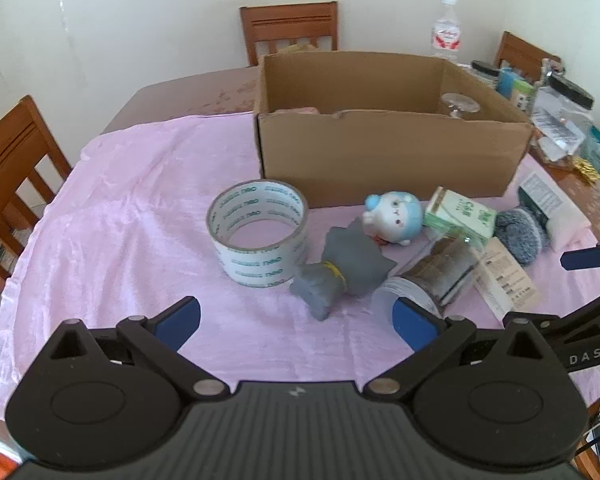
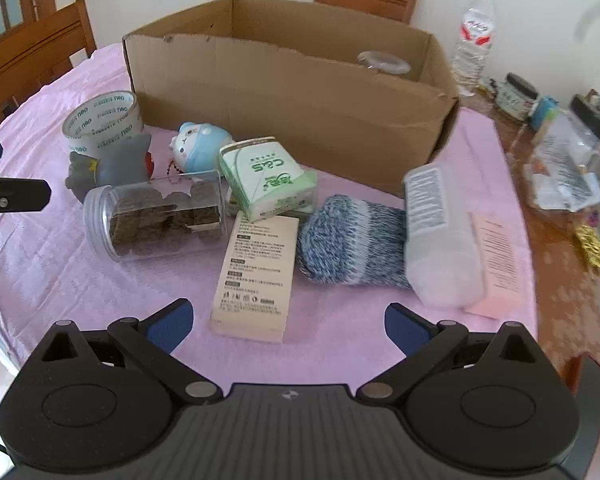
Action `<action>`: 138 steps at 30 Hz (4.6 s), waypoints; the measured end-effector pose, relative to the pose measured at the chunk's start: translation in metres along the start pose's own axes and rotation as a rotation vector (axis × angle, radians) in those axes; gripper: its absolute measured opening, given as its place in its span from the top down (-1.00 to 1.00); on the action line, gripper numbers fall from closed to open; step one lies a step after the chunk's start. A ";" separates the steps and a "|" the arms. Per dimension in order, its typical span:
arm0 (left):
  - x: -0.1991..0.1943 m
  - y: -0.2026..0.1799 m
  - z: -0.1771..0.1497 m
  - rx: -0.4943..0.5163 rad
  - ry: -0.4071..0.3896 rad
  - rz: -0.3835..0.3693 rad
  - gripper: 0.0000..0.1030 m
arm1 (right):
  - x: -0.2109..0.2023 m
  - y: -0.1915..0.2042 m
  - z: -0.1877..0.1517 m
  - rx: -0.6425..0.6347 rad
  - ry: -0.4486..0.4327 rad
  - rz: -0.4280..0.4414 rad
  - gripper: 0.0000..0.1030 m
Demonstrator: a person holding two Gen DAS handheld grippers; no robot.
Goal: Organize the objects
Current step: 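Move both tools back toward the tape roll and the boxed card, then grasp the tape roll with the left tool while the right tool grasps the white card box, then place the tape roll and card box into the cardboard box, open both tools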
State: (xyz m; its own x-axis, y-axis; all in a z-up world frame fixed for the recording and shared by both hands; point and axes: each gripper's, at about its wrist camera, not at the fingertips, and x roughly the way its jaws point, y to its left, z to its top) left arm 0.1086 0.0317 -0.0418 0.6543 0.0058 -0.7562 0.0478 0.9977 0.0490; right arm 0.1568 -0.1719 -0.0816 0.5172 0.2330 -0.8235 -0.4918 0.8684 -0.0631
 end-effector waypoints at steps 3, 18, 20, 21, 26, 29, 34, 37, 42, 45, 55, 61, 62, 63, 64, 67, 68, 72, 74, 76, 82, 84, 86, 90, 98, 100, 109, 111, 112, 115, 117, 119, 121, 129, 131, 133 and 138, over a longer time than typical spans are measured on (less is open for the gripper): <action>0.004 -0.001 0.003 -0.005 0.017 0.020 -0.98 | 0.010 -0.004 0.003 -0.004 0.010 0.025 -1.00; 0.021 -0.003 0.027 -0.021 0.046 0.056 -0.98 | 0.011 -0.065 -0.022 0.098 0.062 0.000 -1.00; 0.028 -0.001 0.030 -0.016 0.046 0.055 -0.98 | 0.012 -0.071 -0.024 0.126 0.071 -0.018 -1.00; 0.031 0.000 0.032 -0.015 0.046 0.051 -0.98 | 0.012 -0.073 -0.025 0.141 0.072 -0.017 -1.00; 0.047 0.012 0.040 -0.013 0.049 0.017 -0.98 | 0.001 -0.064 -0.020 0.144 0.047 -0.021 -1.00; 0.056 0.022 0.046 -0.012 0.052 -0.009 -0.98 | -0.010 -0.058 -0.015 0.176 0.024 -0.011 -1.00; 0.073 0.033 0.053 0.006 0.059 -0.042 -0.98 | -0.016 -0.048 0.000 0.239 -0.004 0.024 -1.00; 0.082 0.034 0.055 0.021 0.072 -0.061 -0.98 | -0.013 -0.034 0.005 0.236 0.001 0.041 -1.00; 0.093 0.036 0.061 0.043 0.075 -0.072 -0.98 | 0.006 -0.012 0.008 0.228 0.039 0.025 -1.00; 0.097 0.038 0.062 0.054 0.080 -0.080 -0.98 | 0.014 -0.006 0.008 0.255 0.055 0.014 -1.00; 0.099 0.049 0.060 0.096 0.093 -0.096 -0.98 | 0.014 -0.016 -0.002 0.292 0.088 -0.102 -1.00; 0.106 0.040 0.063 0.091 0.100 -0.110 -0.97 | 0.018 -0.013 0.002 0.295 0.073 -0.108 -1.00; 0.108 0.039 0.063 0.093 0.099 -0.111 -0.96 | 0.019 -0.012 0.003 0.289 0.069 -0.106 -1.00; 0.109 0.038 0.064 0.097 0.098 -0.108 -0.95 | 0.020 -0.011 0.004 0.283 0.068 -0.104 -0.99; 0.111 0.037 0.064 0.099 0.100 -0.106 -0.92 | 0.021 -0.010 0.005 0.277 0.069 -0.101 -0.96; 0.114 0.037 0.065 0.095 0.105 -0.110 -0.83 | 0.021 -0.007 0.007 0.259 0.080 -0.103 -0.82; 0.114 0.037 0.065 0.093 0.108 -0.116 -0.74 | 0.020 -0.008 0.007 0.254 0.080 -0.099 -0.76; 0.115 0.037 0.065 0.099 0.112 -0.117 -0.61 | 0.017 -0.010 0.009 0.253 0.088 -0.088 -0.62; 0.115 0.038 0.065 0.102 0.117 -0.122 -0.62 | 0.016 -0.013 0.010 0.256 0.092 -0.081 -0.62; 0.114 0.039 0.066 0.105 0.120 -0.125 -0.62 | 0.016 -0.016 0.010 0.258 0.094 -0.070 -0.61; 0.102 0.047 0.073 0.123 0.129 -0.144 -0.62 | 0.003 -0.022 0.019 0.219 0.083 -0.061 -0.61; 0.094 0.048 0.078 0.142 0.130 -0.152 -0.62 | -0.005 -0.025 0.025 0.200 0.074 -0.047 -0.61; 0.085 0.050 0.083 0.162 0.129 -0.165 -0.62 | -0.013 -0.026 0.031 0.172 0.063 -0.039 -0.61; 0.062 0.053 0.101 0.201 0.125 -0.194 -0.62 | -0.031 -0.028 0.049 0.104 0.027 -0.027 -0.61; 0.024 0.042 0.155 0.241 0.031 -0.250 -0.62 | -0.058 -0.026 0.097 -0.004 -0.082 0.001 -0.61; 0.024 0.033 0.172 0.250 0.004 -0.275 -0.62 | -0.061 -0.026 0.110 -0.019 -0.111 0.012 -0.61; 0.062 -0.013 0.234 0.314 -0.055 -0.303 -0.62 | -0.048 -0.030 0.169 -0.052 -0.199 0.035 -0.61; 0.074 -0.020 0.243 0.308 -0.048 -0.306 -0.62 | -0.038 -0.032 0.179 -0.045 -0.194 0.034 -0.61; 0.080 -0.023 0.247 0.306 -0.047 -0.304 -0.62 | -0.033 -0.033 0.184 -0.041 -0.189 0.040 -0.61; 0.095 -0.030 0.254 0.306 -0.042 -0.294 -0.62 | -0.021 -0.035 0.193 -0.039 -0.184 0.049 -0.62; 0.105 -0.033 0.257 0.300 -0.033 -0.293 -0.62 | -0.014 -0.036 0.195 -0.034 -0.175 0.057 -0.74; 0.117 -0.037 0.257 0.286 -0.015 -0.292 -0.62 | -0.013 -0.036 0.193 -0.026 -0.178 0.052 -0.98; 0.128 -0.040 0.255 0.276 0.003 -0.295 -0.62 | -0.015 -0.037 0.188 -0.034 -0.189 0.048 -1.00; 0.151 -0.048 0.254 0.244 0.022 -0.265 -0.81 | -0.021 -0.040 0.173 -0.063 -0.171 0.005 -1.00; 0.148 -0.049 0.256 0.246 0.020 -0.264 -0.84 | -0.021 -0.044 0.170 -0.053 -0.166 -0.005 -1.00; 0.142 -0.049 0.257 0.249 0.015 -0.259 -0.91 | -0.024 -0.046 0.167 -0.045 -0.163 -0.012 -1.00; 0.119 -0.047 0.253 0.259 -0.013 -0.242 -0.92 | -0.030 -0.051 0.162 -0.033 -0.158 -0.018 -1.00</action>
State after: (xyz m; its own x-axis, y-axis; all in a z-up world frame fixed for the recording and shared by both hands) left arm 0.3755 -0.0318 0.0310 0.6105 -0.2310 -0.7576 0.3915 0.9195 0.0351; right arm 0.2805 -0.1523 0.0375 0.6285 0.2859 -0.7234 -0.5027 0.8589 -0.0973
